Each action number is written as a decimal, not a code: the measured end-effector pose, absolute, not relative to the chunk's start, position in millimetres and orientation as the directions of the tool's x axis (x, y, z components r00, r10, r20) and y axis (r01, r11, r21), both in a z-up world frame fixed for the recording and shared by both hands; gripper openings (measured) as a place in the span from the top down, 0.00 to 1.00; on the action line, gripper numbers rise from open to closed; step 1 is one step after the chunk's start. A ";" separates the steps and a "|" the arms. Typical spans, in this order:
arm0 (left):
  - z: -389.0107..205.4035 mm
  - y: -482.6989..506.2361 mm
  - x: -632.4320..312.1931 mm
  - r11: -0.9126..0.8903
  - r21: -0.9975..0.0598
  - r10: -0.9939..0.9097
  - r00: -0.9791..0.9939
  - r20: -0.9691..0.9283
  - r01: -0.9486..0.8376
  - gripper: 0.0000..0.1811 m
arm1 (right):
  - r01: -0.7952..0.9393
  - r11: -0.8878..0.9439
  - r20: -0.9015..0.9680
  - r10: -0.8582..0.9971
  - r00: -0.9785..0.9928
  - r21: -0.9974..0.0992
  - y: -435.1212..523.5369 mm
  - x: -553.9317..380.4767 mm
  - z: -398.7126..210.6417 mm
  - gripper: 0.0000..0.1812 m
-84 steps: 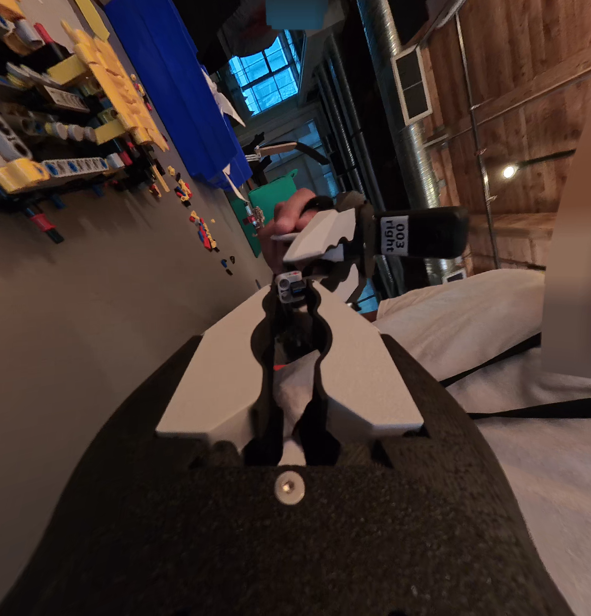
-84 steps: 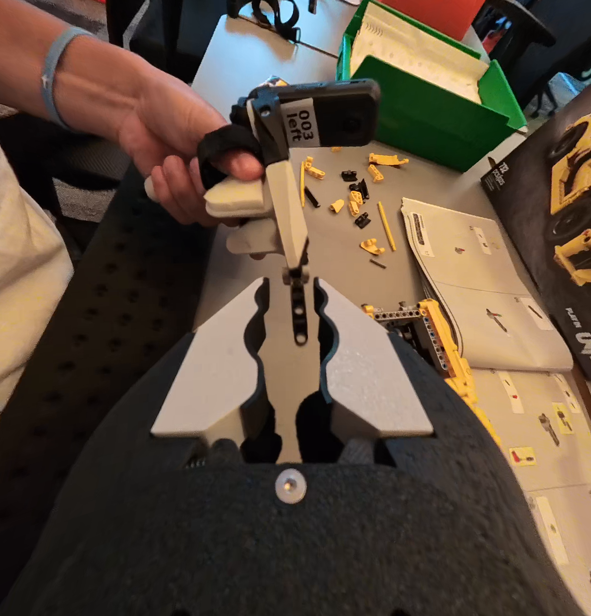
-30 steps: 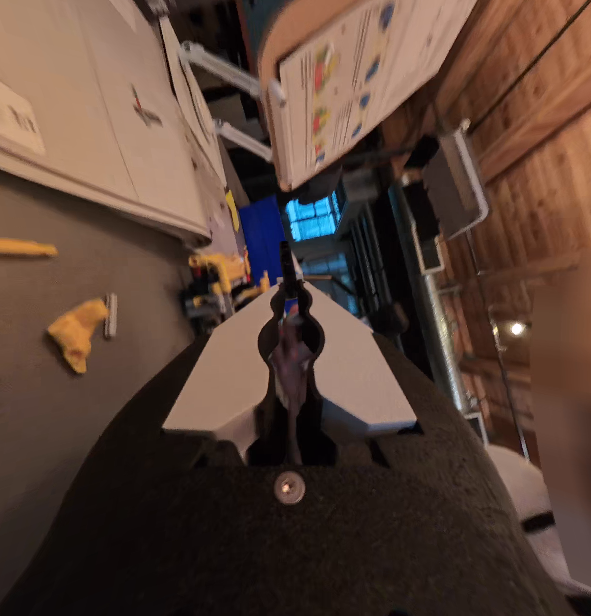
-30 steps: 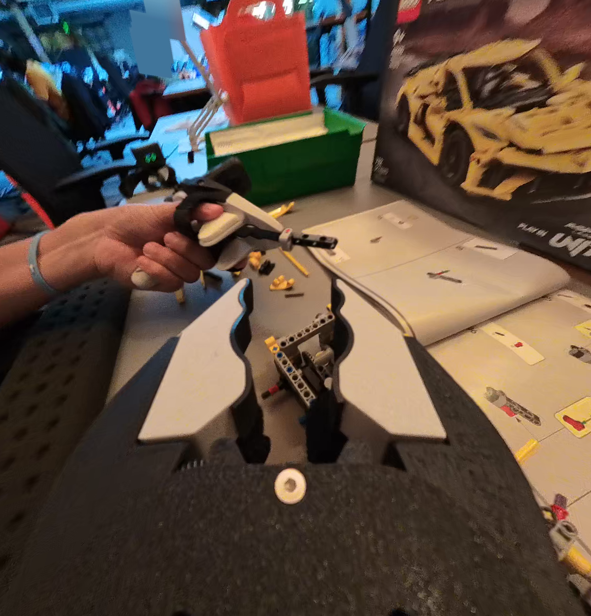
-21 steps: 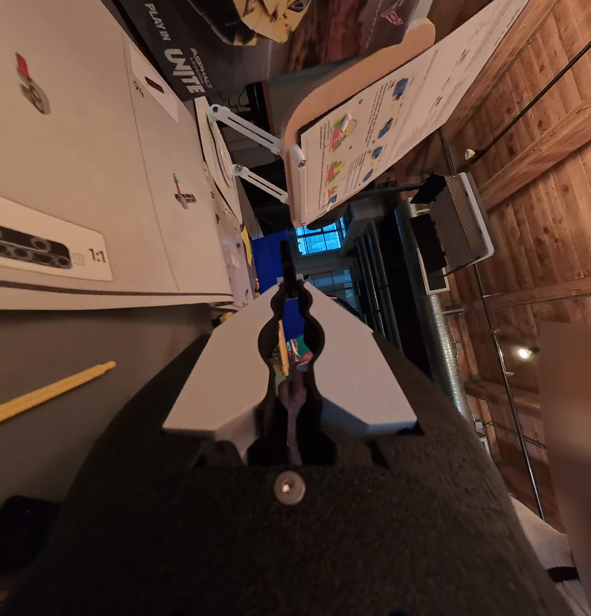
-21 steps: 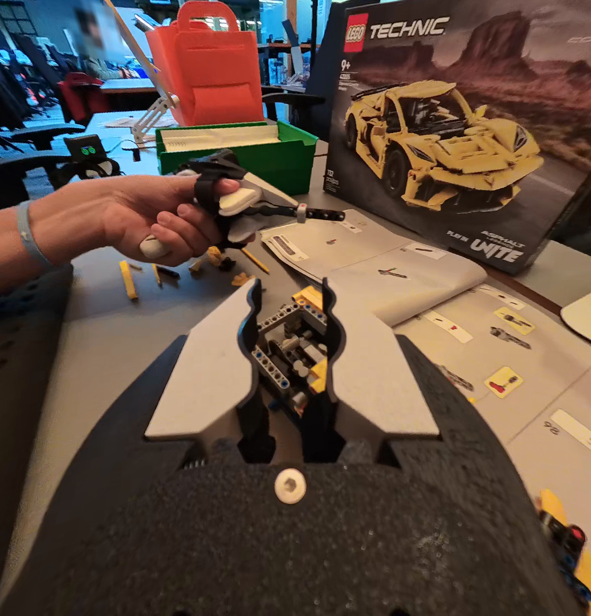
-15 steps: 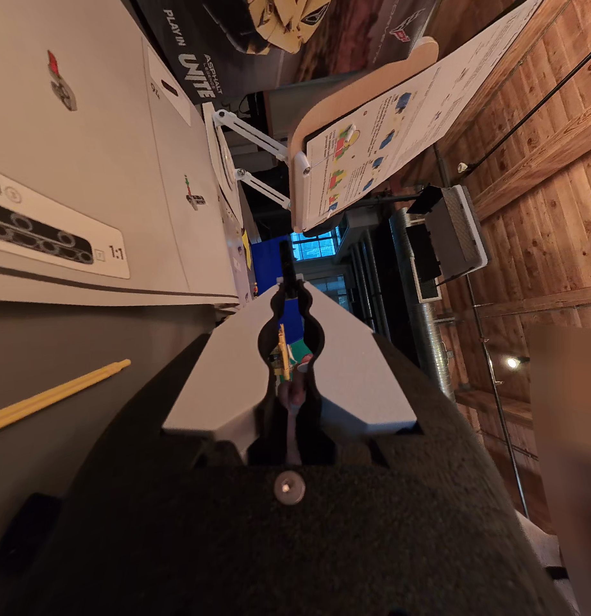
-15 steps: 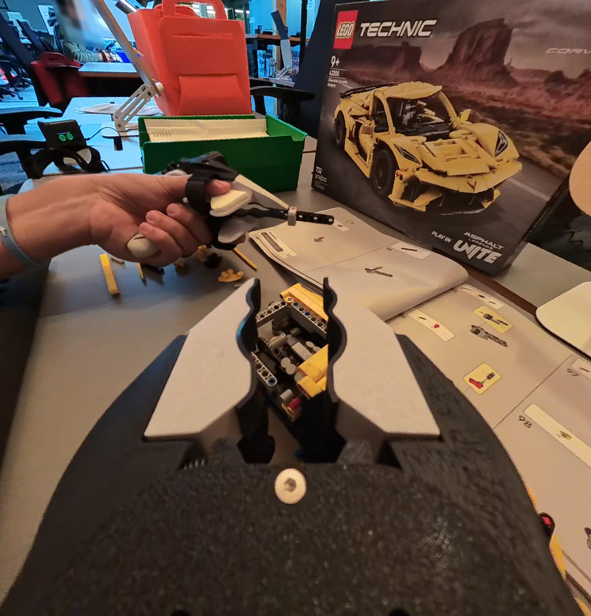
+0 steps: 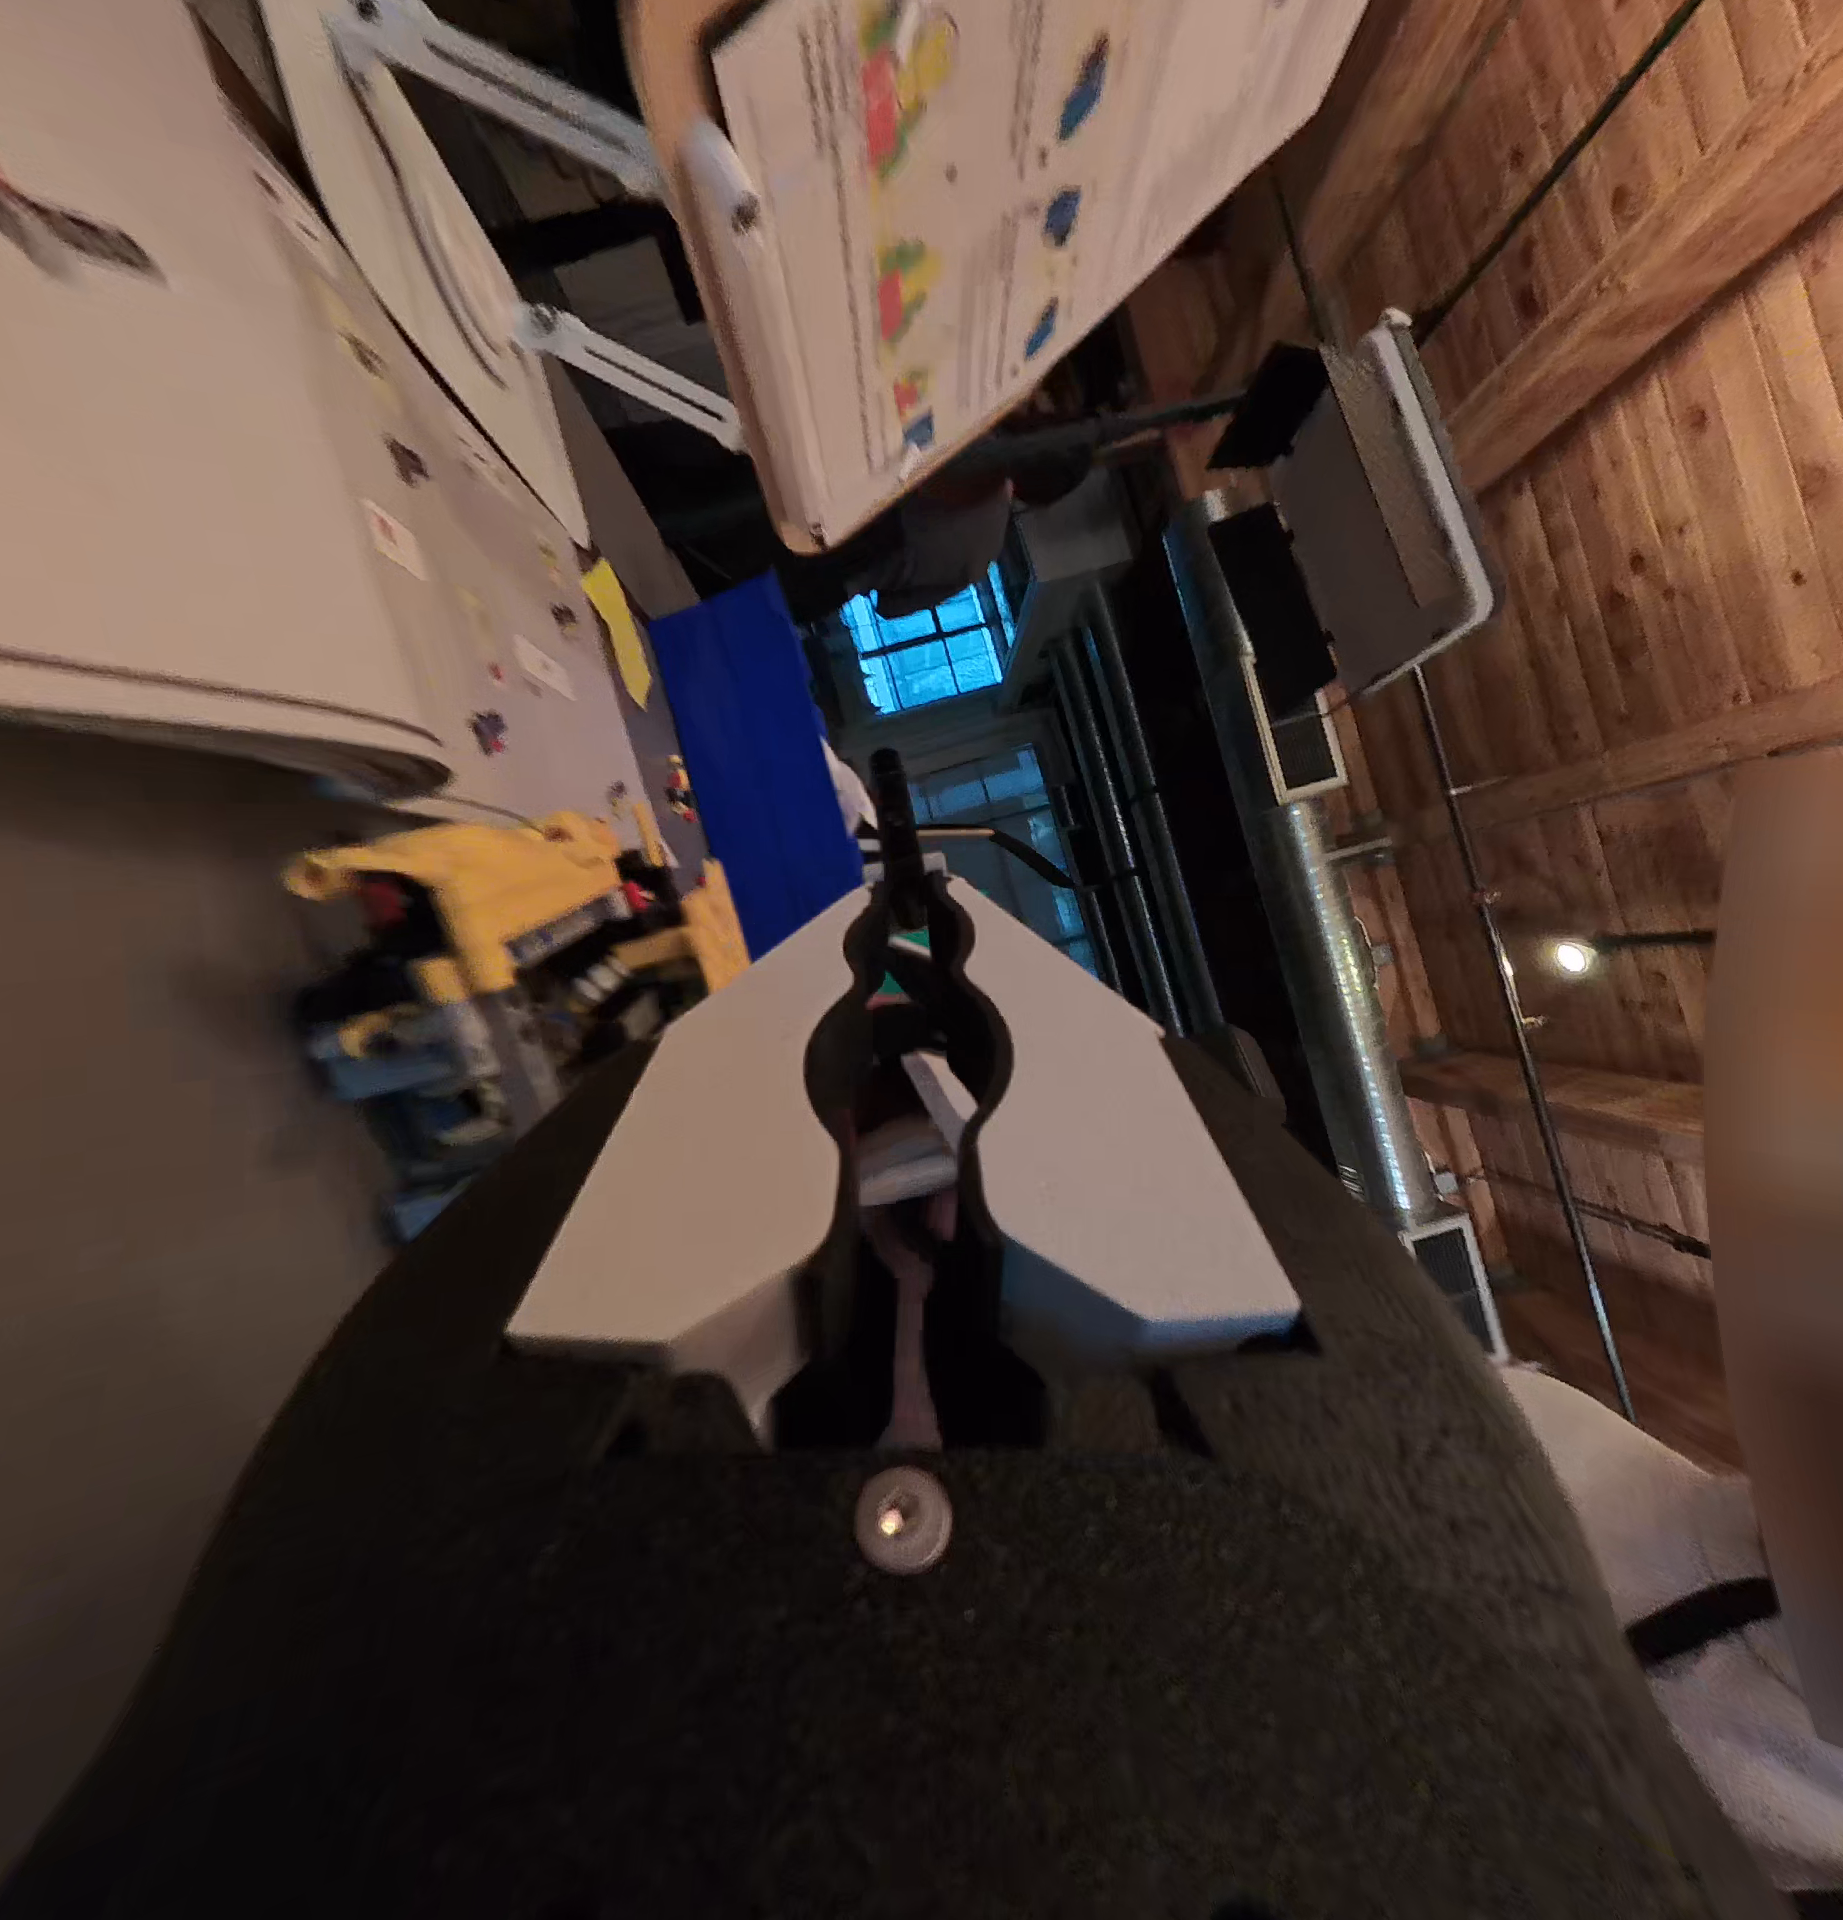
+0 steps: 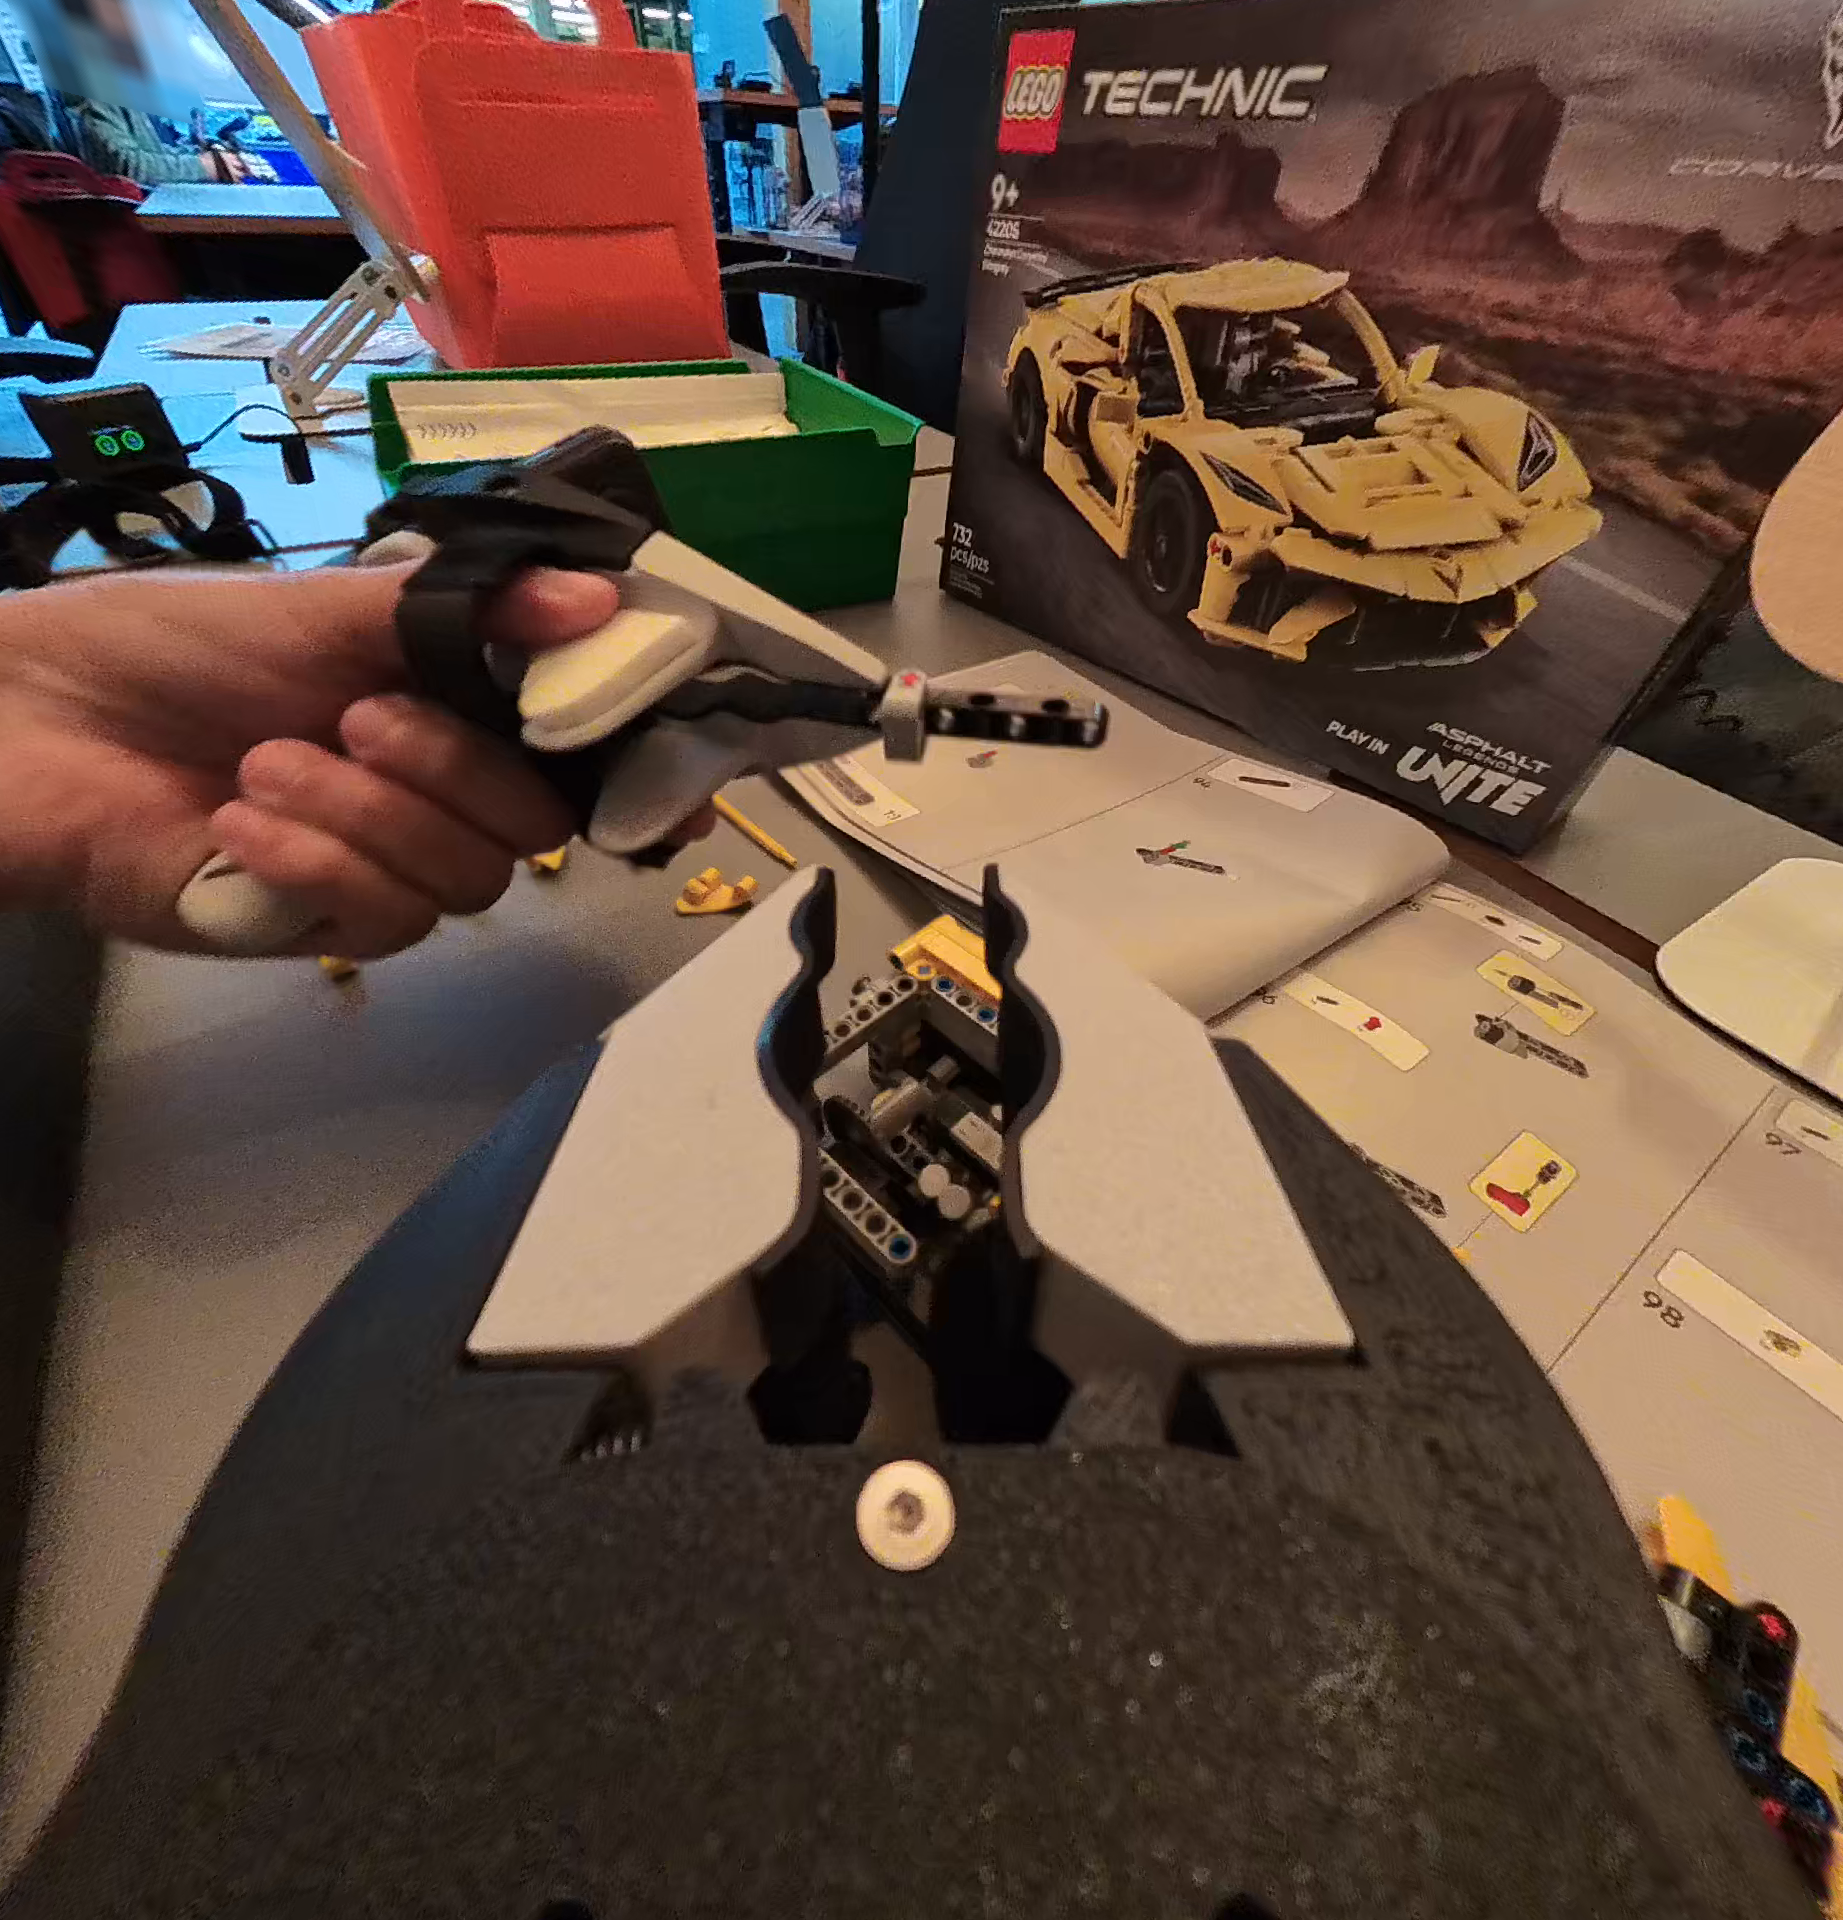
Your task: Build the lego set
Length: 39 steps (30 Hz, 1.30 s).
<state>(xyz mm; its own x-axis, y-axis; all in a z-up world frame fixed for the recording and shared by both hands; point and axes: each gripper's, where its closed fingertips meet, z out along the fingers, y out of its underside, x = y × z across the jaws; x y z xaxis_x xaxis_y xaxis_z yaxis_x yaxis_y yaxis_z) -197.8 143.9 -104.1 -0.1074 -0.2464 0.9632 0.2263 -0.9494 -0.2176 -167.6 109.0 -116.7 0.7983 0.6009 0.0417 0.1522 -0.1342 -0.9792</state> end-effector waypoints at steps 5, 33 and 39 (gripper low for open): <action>-93.7 112.9 -173.2 -0.965 -0.192 -0.221 -0.160 0.962 0.177 0.97 | 0.151 -0.092 0.076 0.551 0.831 -0.984 108.5 -170.9 -105.3 0.90; -128.3 124.7 -299.3 -0.540 -0.840 -0.706 0.521 0.481 0.045 0.92 | 0.220 -0.619 -0.095 0.434 0.896 -0.754 4.9 -146.6 -210.1 0.96; -139.9 128.9 -361.9 -0.507 -0.861 -0.656 0.668 0.350 -0.047 0.92 | 0.247 -0.656 -0.085 0.430 0.899 -0.713 0.9 -147.9 -222.9 0.96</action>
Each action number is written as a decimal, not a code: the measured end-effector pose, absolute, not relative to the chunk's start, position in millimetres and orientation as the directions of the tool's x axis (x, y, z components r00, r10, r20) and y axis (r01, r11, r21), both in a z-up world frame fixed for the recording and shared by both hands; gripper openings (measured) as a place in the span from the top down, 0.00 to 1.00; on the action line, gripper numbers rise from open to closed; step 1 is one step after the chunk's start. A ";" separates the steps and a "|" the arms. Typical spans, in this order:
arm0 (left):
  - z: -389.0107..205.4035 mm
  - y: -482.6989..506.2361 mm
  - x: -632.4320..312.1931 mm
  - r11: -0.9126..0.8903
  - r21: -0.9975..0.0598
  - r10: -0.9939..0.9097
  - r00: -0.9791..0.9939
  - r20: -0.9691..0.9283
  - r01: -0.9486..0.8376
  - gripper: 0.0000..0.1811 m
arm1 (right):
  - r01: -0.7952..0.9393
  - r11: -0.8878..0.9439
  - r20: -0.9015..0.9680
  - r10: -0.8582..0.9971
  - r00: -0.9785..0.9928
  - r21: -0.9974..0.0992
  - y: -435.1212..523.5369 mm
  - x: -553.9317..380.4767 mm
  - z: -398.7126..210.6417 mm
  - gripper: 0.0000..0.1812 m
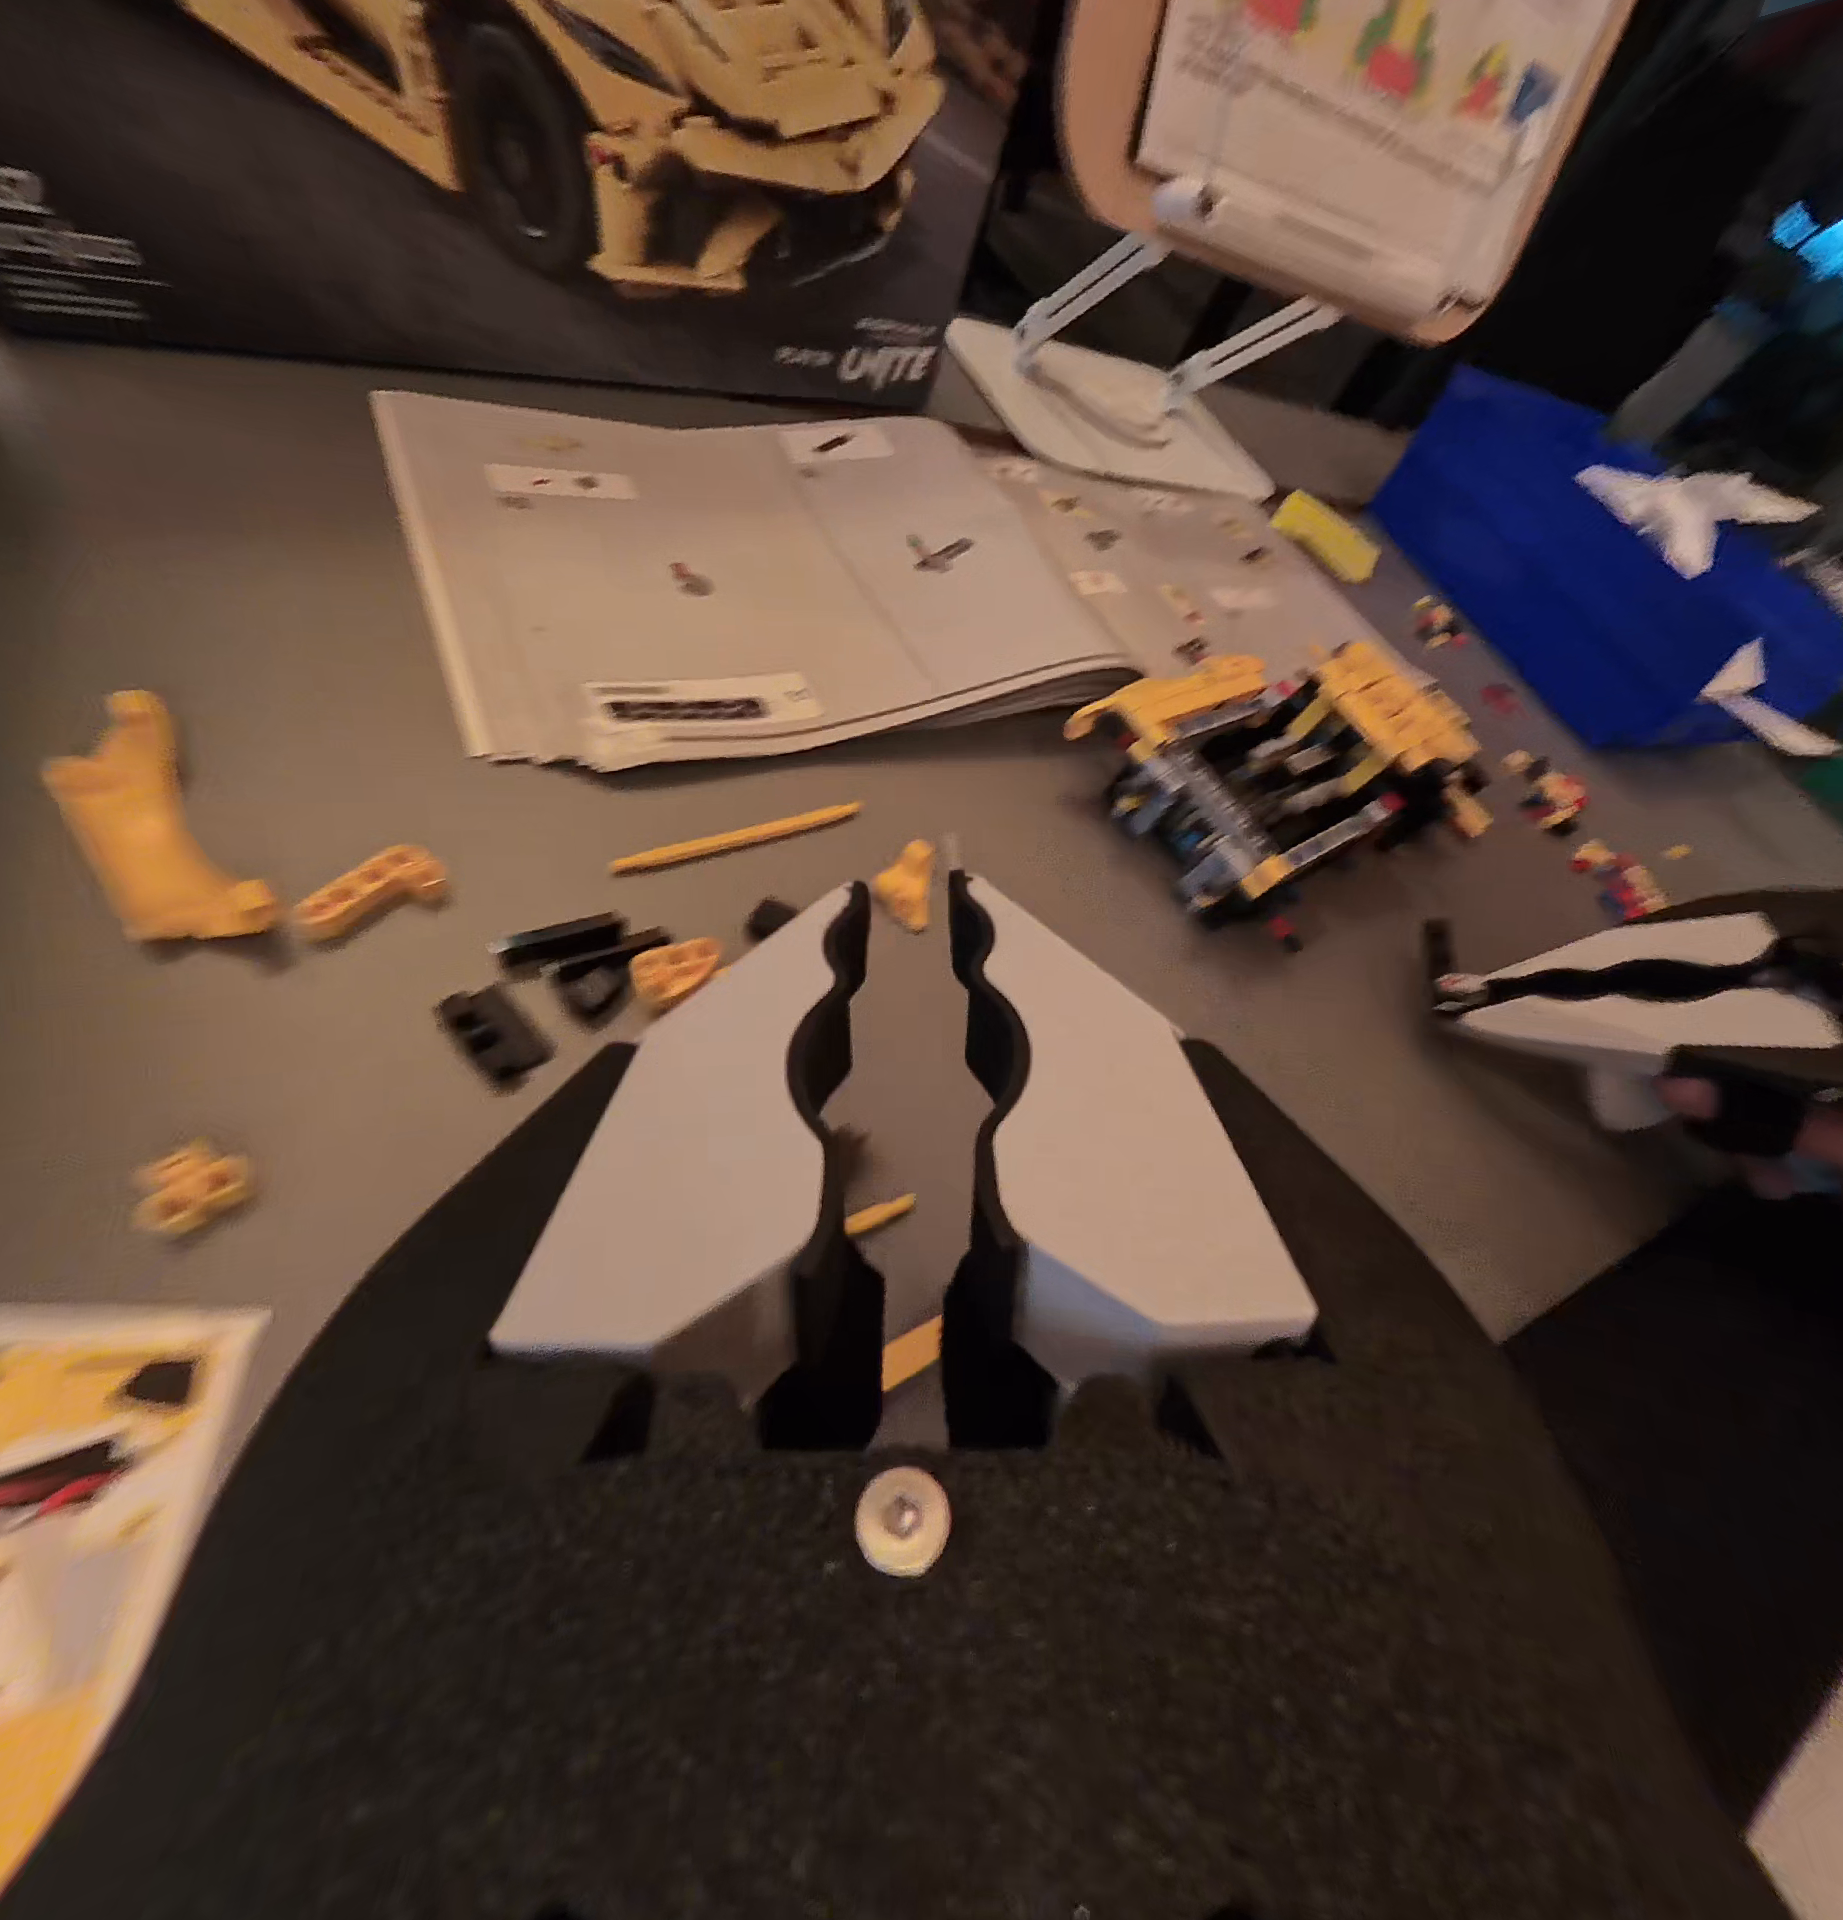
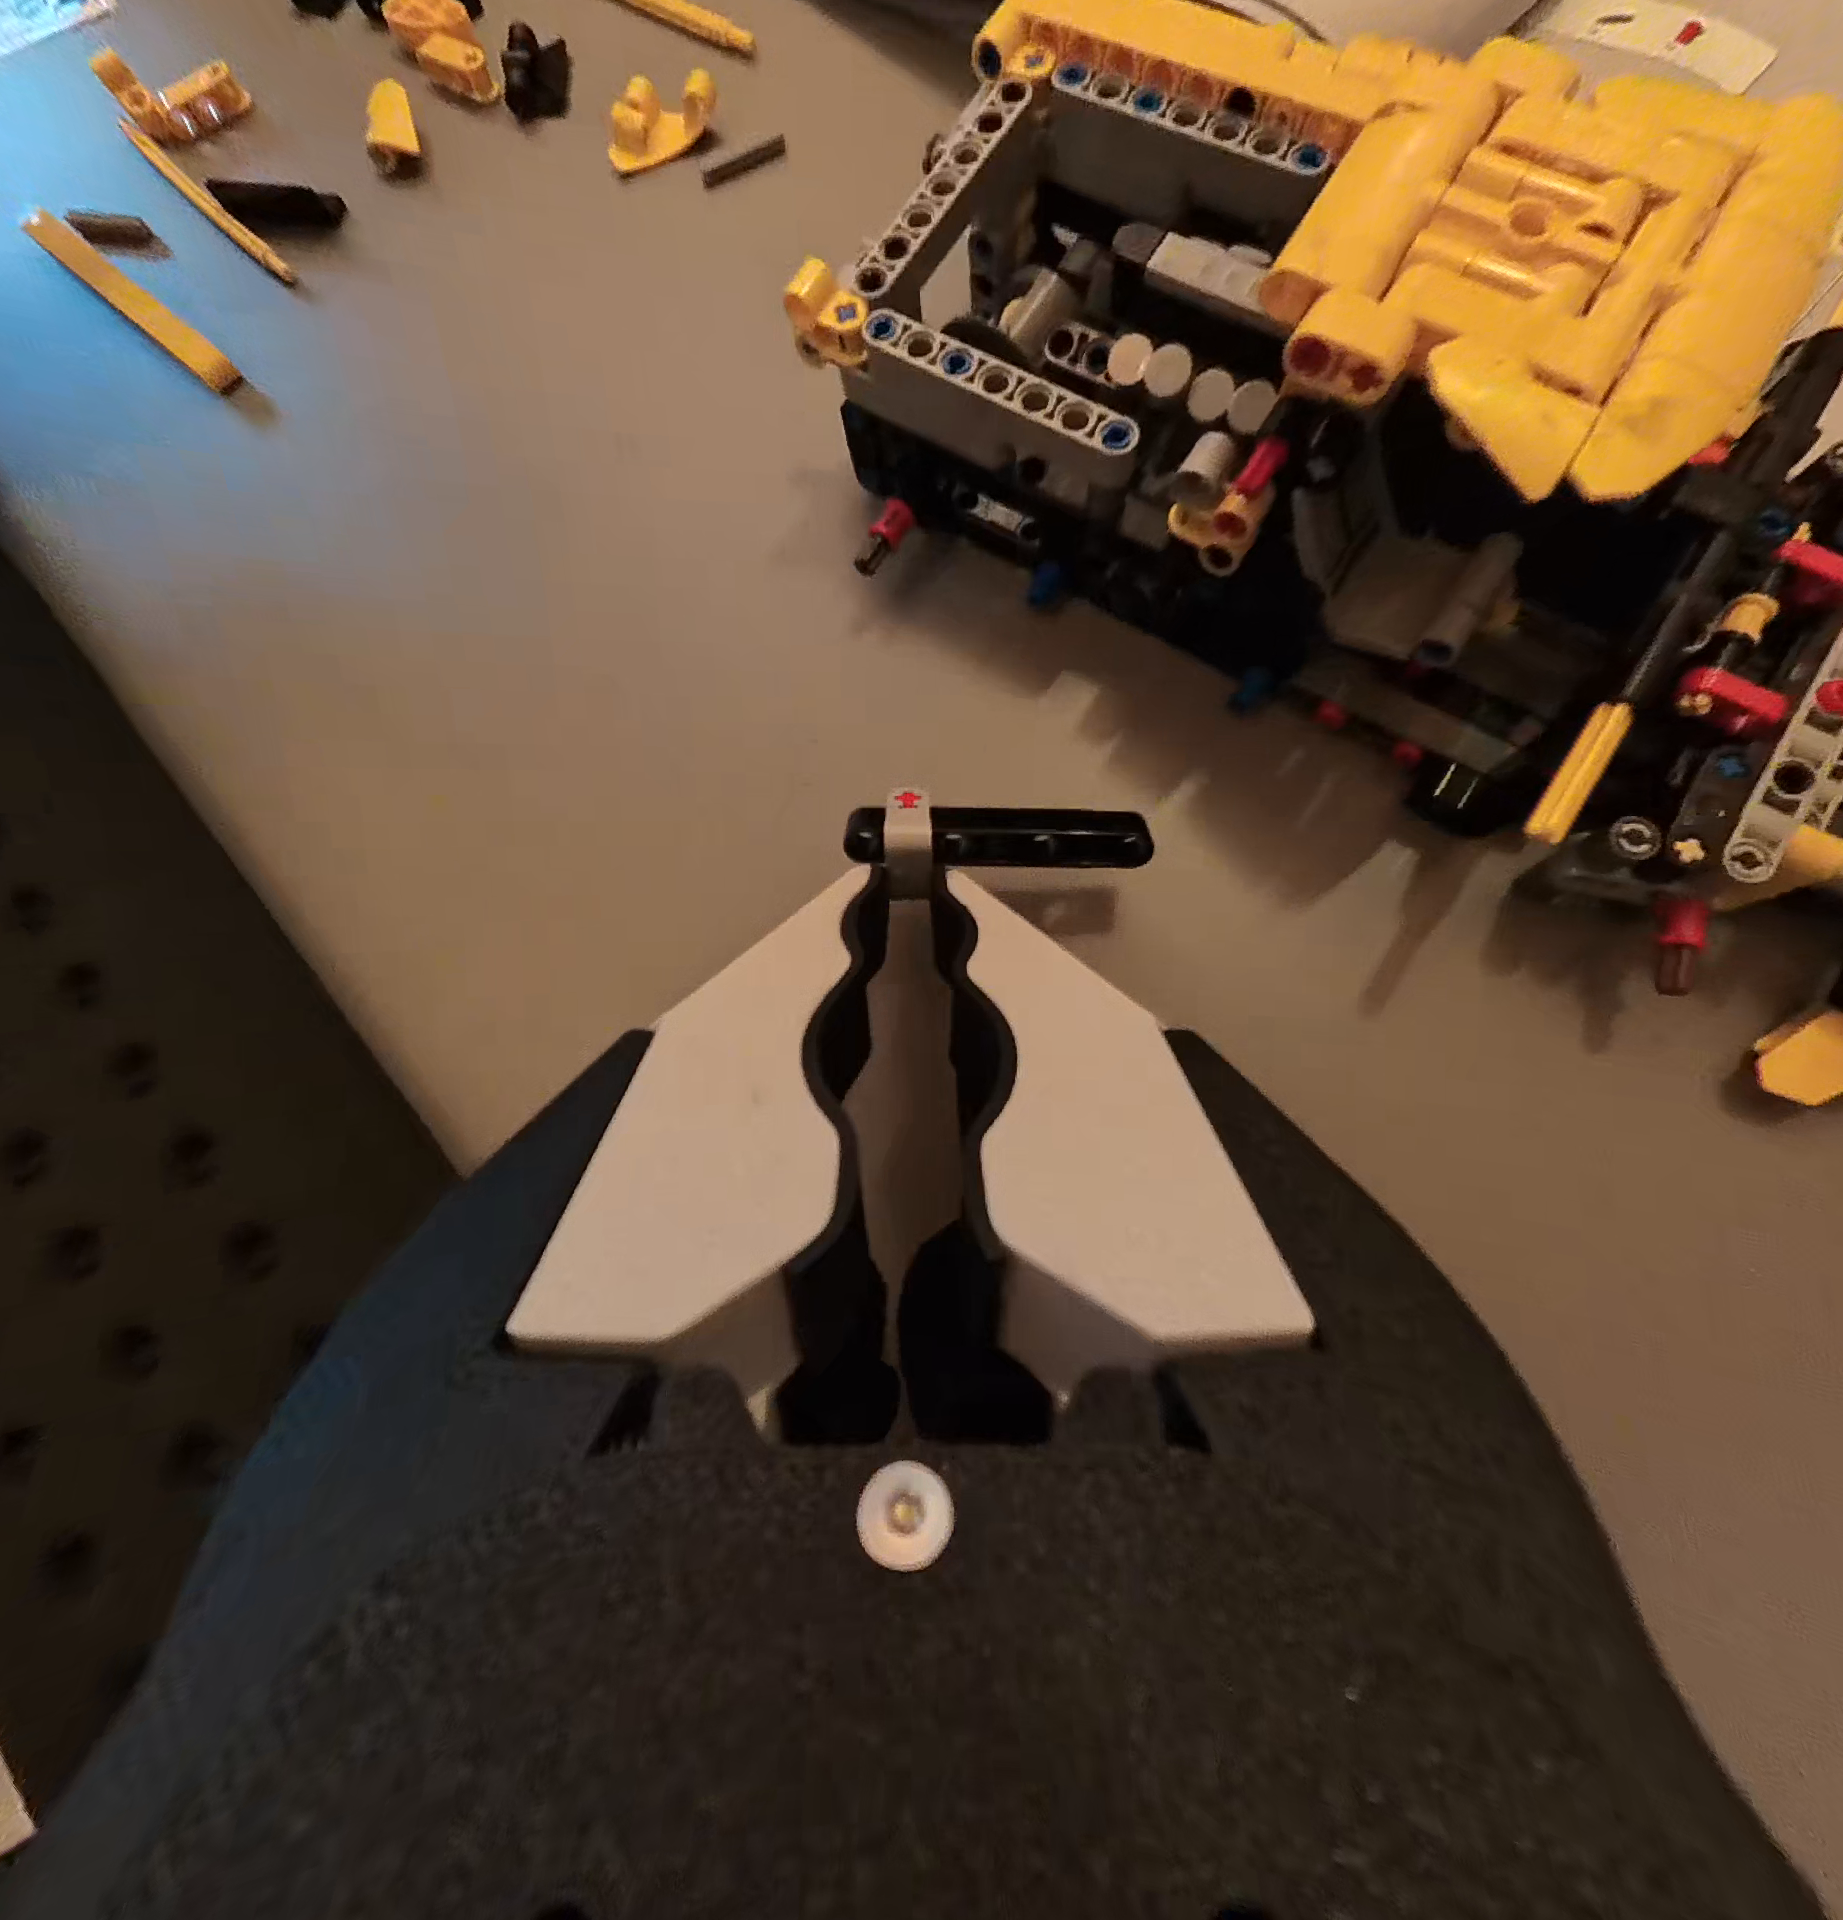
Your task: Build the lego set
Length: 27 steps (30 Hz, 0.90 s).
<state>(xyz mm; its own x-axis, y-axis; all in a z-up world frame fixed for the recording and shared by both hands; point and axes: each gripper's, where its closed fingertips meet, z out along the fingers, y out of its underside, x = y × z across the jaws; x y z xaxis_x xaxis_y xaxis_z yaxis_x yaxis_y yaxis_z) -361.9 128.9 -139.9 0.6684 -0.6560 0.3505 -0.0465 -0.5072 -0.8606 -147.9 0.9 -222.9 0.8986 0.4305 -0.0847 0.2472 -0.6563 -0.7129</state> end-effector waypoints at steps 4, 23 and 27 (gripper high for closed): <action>-157.3 125.8 -397.0 -0.463 -0.854 -0.674 0.720 0.165 -0.237 0.91 | 0.280 -0.680 -0.057 0.428 0.902 -0.678 -0.9 -145.1 -232.3 0.96; -167.8 138.2 -438.6 -0.360 -0.800 -0.774 0.633 -0.032 -0.480 0.90 | -0.014 -0.515 -0.242 0.379 0.893 -0.857 26.8 -94.3 -171.7 0.86; -194.1 157.3 -416.3 -0.286 -0.744 -0.817 0.559 -0.139 -0.603 0.90 | -0.017 -0.390 -0.167 0.354 0.920 -0.921 40.0 -67.8 -170.2 0.86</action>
